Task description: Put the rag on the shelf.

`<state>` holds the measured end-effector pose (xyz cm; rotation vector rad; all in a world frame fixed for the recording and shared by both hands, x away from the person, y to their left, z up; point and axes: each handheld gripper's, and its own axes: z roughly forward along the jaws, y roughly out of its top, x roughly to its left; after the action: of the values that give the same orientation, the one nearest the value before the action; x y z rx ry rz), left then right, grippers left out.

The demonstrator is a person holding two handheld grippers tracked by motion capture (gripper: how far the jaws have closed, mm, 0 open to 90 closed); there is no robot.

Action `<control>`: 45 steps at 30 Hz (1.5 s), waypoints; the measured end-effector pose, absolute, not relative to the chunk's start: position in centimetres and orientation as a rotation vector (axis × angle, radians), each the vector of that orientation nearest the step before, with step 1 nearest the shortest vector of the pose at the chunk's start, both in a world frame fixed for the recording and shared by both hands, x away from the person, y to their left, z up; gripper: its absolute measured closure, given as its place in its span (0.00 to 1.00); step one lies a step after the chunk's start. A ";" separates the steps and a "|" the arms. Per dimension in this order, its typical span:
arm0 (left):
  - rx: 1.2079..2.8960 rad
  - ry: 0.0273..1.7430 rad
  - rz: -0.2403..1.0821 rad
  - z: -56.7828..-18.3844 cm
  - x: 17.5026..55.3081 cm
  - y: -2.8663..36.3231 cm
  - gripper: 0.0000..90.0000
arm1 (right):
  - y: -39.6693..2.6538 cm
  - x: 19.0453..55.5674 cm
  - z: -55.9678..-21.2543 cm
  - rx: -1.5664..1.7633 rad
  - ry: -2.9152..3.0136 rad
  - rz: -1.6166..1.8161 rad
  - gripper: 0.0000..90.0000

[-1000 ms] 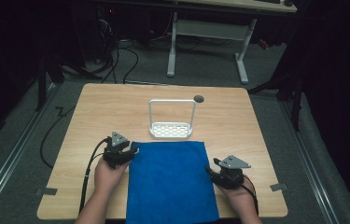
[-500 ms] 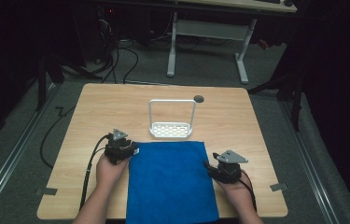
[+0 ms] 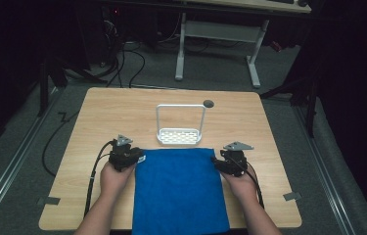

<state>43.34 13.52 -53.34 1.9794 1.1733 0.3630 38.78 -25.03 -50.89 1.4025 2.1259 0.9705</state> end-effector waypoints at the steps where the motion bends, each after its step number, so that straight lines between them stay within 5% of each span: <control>1: 1.985 1.170 0.365 -53.3 43.3 13.5 0.82 | -25.1 39.2 -51.0 1.406 2.124 0.973 0.57; 17: 2.002 1.147 0.375 -53.4 43.2 13.3 0.87 | -24.3 42.6 -52.5 1.483 2.138 0.909 0.59; 30: 2.021 1.119 0.370 -53.4 43.0 13.1 0.94 | -23.4 42.1 -52.6 1.388 2.190 0.912 0.97; 45: 1.965 1.015 0.455 -51.5 40.9 11.9 0.98 | -24.2 37.9 -51.1 1.275 2.041 1.185 0.98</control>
<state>40.90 11.89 -51.45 1.9654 1.0149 0.4548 37.95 -24.18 -51.09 1.2746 2.0409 1.1852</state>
